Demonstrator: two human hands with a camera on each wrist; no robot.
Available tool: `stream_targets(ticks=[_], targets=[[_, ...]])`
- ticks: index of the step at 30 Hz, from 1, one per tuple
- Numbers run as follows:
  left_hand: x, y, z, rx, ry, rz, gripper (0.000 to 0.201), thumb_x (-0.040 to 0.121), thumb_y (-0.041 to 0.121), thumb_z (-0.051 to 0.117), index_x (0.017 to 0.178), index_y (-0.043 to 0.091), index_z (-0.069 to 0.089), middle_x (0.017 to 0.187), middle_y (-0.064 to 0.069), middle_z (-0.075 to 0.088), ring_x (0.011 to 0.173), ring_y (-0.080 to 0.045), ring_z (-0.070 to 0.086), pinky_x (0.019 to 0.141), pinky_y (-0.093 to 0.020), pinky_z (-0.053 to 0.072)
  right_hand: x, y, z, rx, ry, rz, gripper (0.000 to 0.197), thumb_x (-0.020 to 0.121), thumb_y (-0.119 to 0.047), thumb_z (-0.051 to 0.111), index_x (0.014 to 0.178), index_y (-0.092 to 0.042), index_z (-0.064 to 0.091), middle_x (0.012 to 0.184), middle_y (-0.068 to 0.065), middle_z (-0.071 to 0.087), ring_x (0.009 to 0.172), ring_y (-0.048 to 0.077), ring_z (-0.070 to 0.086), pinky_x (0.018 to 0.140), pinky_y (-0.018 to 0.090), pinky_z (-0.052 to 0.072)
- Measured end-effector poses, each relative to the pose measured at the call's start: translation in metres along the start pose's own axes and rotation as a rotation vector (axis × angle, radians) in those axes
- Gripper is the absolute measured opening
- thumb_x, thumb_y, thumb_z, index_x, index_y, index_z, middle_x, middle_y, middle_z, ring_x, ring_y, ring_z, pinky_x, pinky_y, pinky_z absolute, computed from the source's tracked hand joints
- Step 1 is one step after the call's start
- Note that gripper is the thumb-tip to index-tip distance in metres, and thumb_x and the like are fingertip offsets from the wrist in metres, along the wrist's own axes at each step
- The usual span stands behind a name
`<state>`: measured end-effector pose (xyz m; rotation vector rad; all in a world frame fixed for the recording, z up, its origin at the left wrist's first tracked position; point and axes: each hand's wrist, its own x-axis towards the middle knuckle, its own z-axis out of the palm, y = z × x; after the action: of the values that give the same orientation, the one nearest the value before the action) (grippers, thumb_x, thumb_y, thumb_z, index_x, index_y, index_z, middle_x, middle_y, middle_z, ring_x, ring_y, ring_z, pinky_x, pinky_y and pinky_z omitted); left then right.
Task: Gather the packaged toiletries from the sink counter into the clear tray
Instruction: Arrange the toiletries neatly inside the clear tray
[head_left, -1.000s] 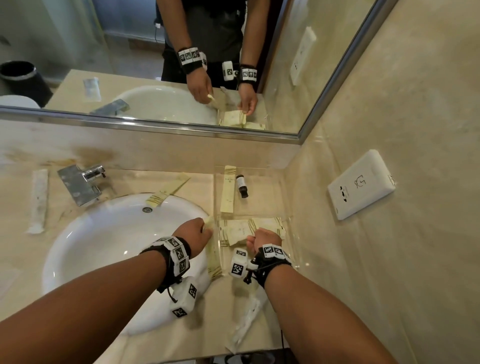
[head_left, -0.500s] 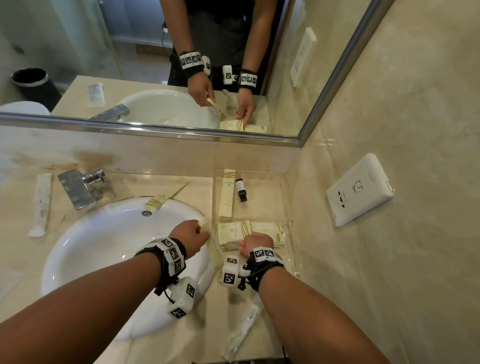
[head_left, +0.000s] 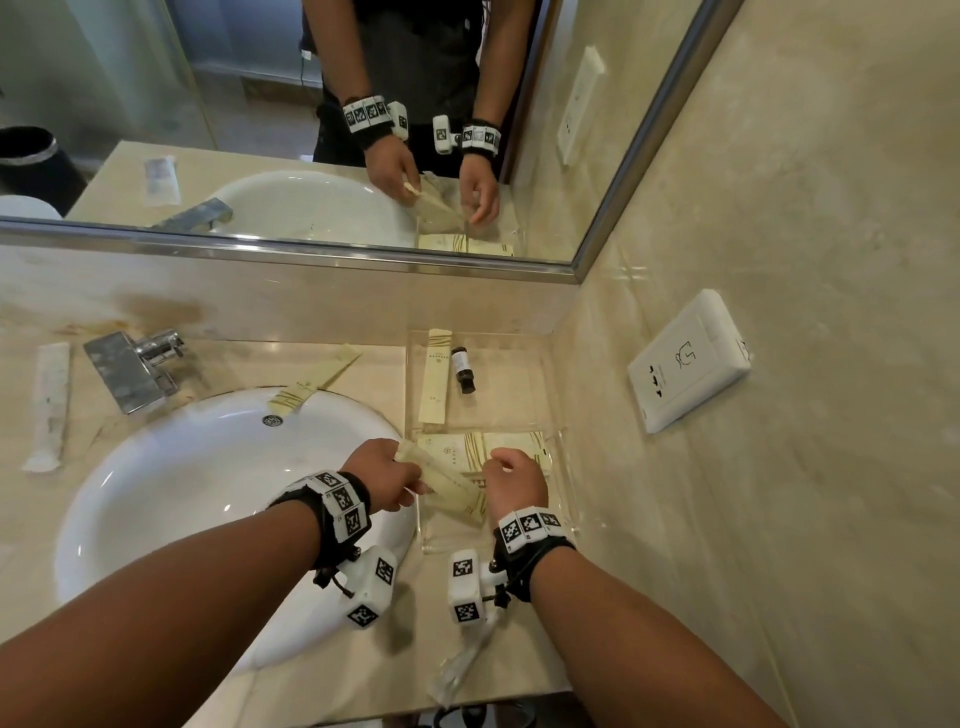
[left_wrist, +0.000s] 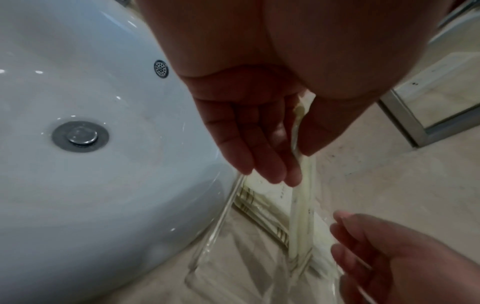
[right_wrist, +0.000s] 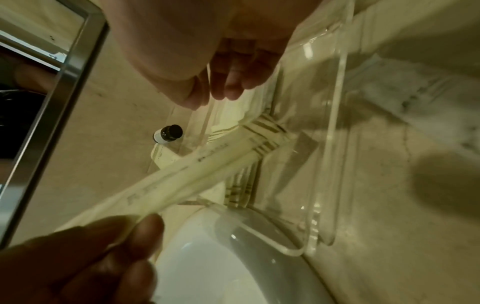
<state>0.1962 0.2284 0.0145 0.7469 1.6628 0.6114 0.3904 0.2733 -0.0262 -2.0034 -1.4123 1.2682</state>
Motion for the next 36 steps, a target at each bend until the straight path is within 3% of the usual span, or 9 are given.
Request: stream_targets(ticks=[2,5,9,13,16,18,24,28,36], targets=[[0.003,-0.001,0.001,-0.076,-0.013,-0.001,0.009,0.09,0.002,0.053,0.096,0.002,0.06,0.08,-0.015,0.076,0.06,-0.024,0.063,0.059,-0.032,0.05,-0.002,0.009,-0.003,0.007,-0.037,0.021,0.034,0.092,-0.028,0.057,0.125,-0.022,0.064,0.121,-0.007,0.065,0.099,0.009,0.061,0.084,0.025,0.05],[0.008,-0.003,0.005,-0.146,-0.028,-0.003,0.008,0.093,0.004,0.051,0.098,0.003,0.057,0.082,-0.015,0.076,0.06,-0.025,0.064,0.062,-0.034,0.051,-0.003,0.021,-0.006,0.056,-0.148,0.08,0.035,0.089,-0.035,0.062,0.121,-0.021,0.065,0.112,-0.004,0.068,0.101,0.017,0.064,0.087,0.036,0.055],[0.012,-0.011,0.015,-0.084,-0.013,0.009,0.01,0.093,0.009,0.05,0.095,0.006,0.059,0.081,-0.012,0.076,0.062,-0.024,0.066,0.062,-0.035,0.052,-0.005,0.03,-0.013,0.083,-0.189,0.062,0.026,0.087,-0.022,0.069,0.112,-0.021,0.072,0.095,0.001,0.072,0.077,0.016,0.066,0.063,0.029,0.055],[0.017,-0.02,0.016,0.49,0.078,0.077,0.02,0.087,0.03,0.055,0.092,0.01,0.06,0.091,-0.007,0.073,0.081,-0.022,0.068,0.078,-0.037,0.057,0.002,0.036,-0.031,0.065,-0.174,0.098,0.017,0.088,-0.012,0.067,0.1,-0.022,0.074,0.079,0.002,0.068,0.052,0.011,0.053,0.045,0.021,0.044],[0.017,-0.026,0.013,0.893,0.034,0.153,0.044,0.092,0.035,0.051,0.133,0.017,0.051,0.126,-0.004,0.062,0.112,-0.022,0.06,0.093,-0.034,0.05,0.007,0.037,-0.04,-0.077,-0.195,0.088,0.018,0.089,-0.009,0.064,0.094,-0.023,0.073,0.082,-0.001,0.069,0.06,0.013,0.058,0.049,0.022,0.048],[0.014,-0.029,0.013,1.048,-0.021,0.258,0.05,0.093,0.034,0.048,0.142,0.022,0.044,0.137,-0.002,0.053,0.122,-0.023,0.054,0.099,-0.036,0.047,0.011,0.035,-0.041,-0.154,-0.204,0.074,0.022,0.09,-0.007,0.061,0.093,-0.026,0.072,0.087,-0.002,0.07,0.069,0.012,0.062,0.058,0.024,0.053],[0.007,-0.041,0.03,1.385,-0.257,0.586,0.04,0.092,0.033,0.048,0.131,0.023,0.055,0.142,0.002,0.047,0.129,-0.023,0.04,0.1,-0.041,0.046,0.016,0.03,-0.031,-0.258,-0.139,0.081,0.041,0.09,0.002,0.044,0.093,-0.027,0.073,0.096,-0.006,0.068,0.086,0.016,0.064,0.075,0.025,0.051],[0.008,-0.046,0.042,1.43,-0.341,0.609,0.048,0.091,0.037,0.049,0.136,0.019,0.049,0.144,-0.001,0.043,0.132,-0.026,0.039,0.1,-0.044,0.046,0.019,0.031,-0.031,-0.315,-0.123,0.076,0.04,0.093,-0.002,0.044,0.098,-0.024,0.077,0.105,-0.003,0.072,0.082,0.014,0.06,0.069,0.021,0.045],[0.011,-0.055,0.051,1.416,-0.385,0.561,0.06,0.089,0.04,0.054,0.142,0.015,0.04,0.154,-0.004,0.028,0.139,-0.025,0.033,0.105,-0.044,0.043,0.024,0.032,-0.027,-0.372,-0.126,0.117,0.03,0.098,-0.018,0.053,0.123,-0.016,0.07,0.124,0.007,0.068,0.117,0.025,0.063,0.081,0.019,0.041]])
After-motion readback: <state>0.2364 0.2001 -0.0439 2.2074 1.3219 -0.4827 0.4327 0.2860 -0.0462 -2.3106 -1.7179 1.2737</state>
